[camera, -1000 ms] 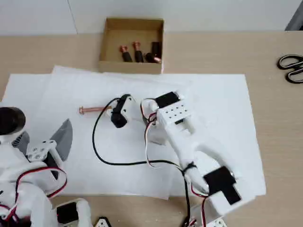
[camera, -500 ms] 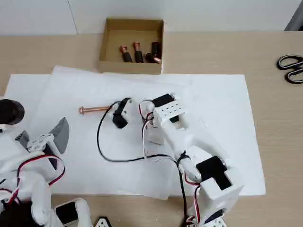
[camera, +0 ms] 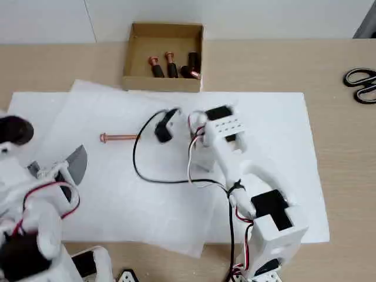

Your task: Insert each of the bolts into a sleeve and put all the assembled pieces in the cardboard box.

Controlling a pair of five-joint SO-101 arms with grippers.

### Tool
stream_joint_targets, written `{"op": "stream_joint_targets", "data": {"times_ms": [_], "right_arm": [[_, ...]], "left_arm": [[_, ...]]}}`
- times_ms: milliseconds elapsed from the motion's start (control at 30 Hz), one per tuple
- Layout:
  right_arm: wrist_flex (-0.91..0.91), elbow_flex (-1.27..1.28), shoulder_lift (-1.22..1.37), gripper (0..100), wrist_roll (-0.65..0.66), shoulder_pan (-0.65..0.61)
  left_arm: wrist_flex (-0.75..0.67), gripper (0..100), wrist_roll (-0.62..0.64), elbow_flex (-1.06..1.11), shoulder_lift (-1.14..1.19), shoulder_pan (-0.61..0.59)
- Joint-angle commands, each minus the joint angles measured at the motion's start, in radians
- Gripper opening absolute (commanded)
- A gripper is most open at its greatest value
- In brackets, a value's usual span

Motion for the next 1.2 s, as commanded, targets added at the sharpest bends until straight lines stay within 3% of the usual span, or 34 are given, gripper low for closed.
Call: {"op": "stream_joint_targets", "data": {"times_ms": [0,200,333,667,900,1167], "right_arm": [[0.085,-0.137,-0.015,0.3,-0.057,0.013],[0.186,-0.292,-0.015,0.4,-0.169,0.012],[0.219,-0.376,-0.015,0.4,-0.270,0.012],[0.234,-0.436,-0.018,0.4,-0.485,0.021],[0.229,-0.436,-0.245,0.4,-0.554,0.051],[0.237,-0.430,-0.351,0.4,-0.551,0.061]], "left_arm": [[-0.021,31,-0.009,-0.007,0.123,0.002],[-0.025,31,-0.008,-0.105,0.318,0.008],[-0.026,31,-0.008,-0.143,0.410,0.091],[-0.180,31,-0.003,-0.147,0.661,0.216],[-0.253,31,0.000,-0.148,0.798,0.227],[-0.373,31,0.199,-0.154,0.901,0.319]]}}
